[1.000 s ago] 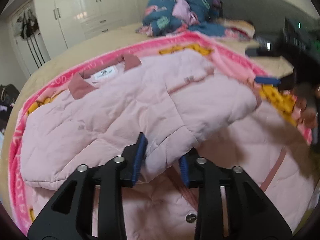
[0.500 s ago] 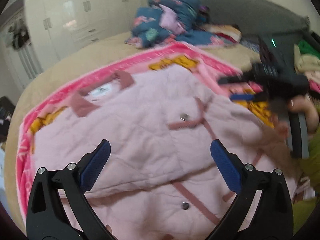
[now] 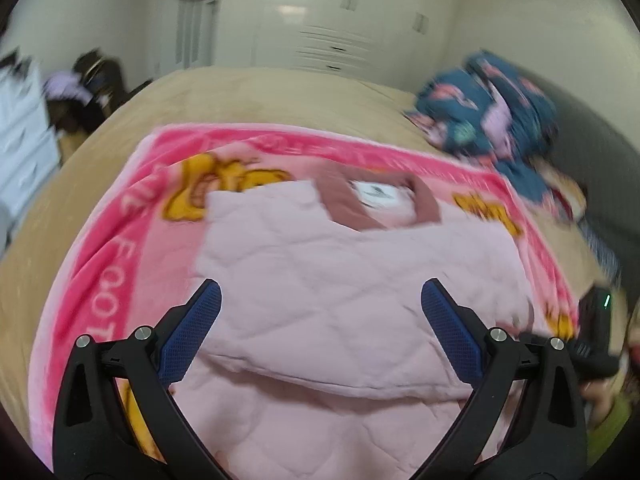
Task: Fold large clothes
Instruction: 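Grasp the pocket trim of the jacket with the right tool and lift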
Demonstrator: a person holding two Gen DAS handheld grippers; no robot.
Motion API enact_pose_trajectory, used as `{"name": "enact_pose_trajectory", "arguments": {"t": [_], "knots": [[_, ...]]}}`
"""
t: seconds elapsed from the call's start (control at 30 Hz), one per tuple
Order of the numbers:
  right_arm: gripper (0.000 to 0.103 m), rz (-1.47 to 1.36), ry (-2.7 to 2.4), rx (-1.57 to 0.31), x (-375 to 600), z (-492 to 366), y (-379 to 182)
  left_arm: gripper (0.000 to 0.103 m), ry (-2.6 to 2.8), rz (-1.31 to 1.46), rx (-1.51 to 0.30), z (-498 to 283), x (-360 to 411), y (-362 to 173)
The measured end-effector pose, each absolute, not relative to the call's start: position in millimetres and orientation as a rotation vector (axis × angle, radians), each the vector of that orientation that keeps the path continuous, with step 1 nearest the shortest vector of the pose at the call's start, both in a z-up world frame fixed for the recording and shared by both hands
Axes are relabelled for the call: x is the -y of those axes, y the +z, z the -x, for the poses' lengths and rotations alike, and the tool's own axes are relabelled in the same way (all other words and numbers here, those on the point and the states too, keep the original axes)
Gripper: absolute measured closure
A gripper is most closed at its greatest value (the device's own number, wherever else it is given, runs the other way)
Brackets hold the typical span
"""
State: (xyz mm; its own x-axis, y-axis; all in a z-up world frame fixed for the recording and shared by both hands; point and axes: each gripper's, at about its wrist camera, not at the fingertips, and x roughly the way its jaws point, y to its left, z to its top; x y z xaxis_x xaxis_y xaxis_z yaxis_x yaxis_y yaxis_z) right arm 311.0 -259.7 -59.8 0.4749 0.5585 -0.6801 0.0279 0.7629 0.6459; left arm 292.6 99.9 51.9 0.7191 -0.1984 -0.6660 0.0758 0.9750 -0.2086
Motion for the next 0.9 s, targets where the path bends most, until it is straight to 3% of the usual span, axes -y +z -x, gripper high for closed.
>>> {"name": "enact_pose_trajectory", "arguments": {"t": [0.23, 0.3, 0.43, 0.47, 0.7, 0.9], "knots": [[0.009, -0.607, 0.325, -0.998, 254, -310, -62, 0.009, -0.096, 0.32, -0.724, -297, -152, 52], [0.022, -0.592, 0.322, -0.989, 254, -310, -62, 0.009, -0.085, 0.356, -0.719, -299, -160, 51], [0.074, -0.551, 0.363, -0.971, 249, -312, -55, 0.009, -0.06, 0.391, -0.722, -302, -169, 46], [0.081, -0.509, 0.367, -0.944, 246, -310, -45, 0.009, -0.054, 0.393, -0.725, -303, -170, 44], [0.086, -0.264, 0.439, -0.699, 226, -322, 50, 0.009, -0.083, 0.461, -0.722, -312, -176, 39], [0.086, -0.18, 0.428, -0.656, 225, -358, 73, 0.009, -0.098, 0.423, -0.735, -320, -159, 34]]}}
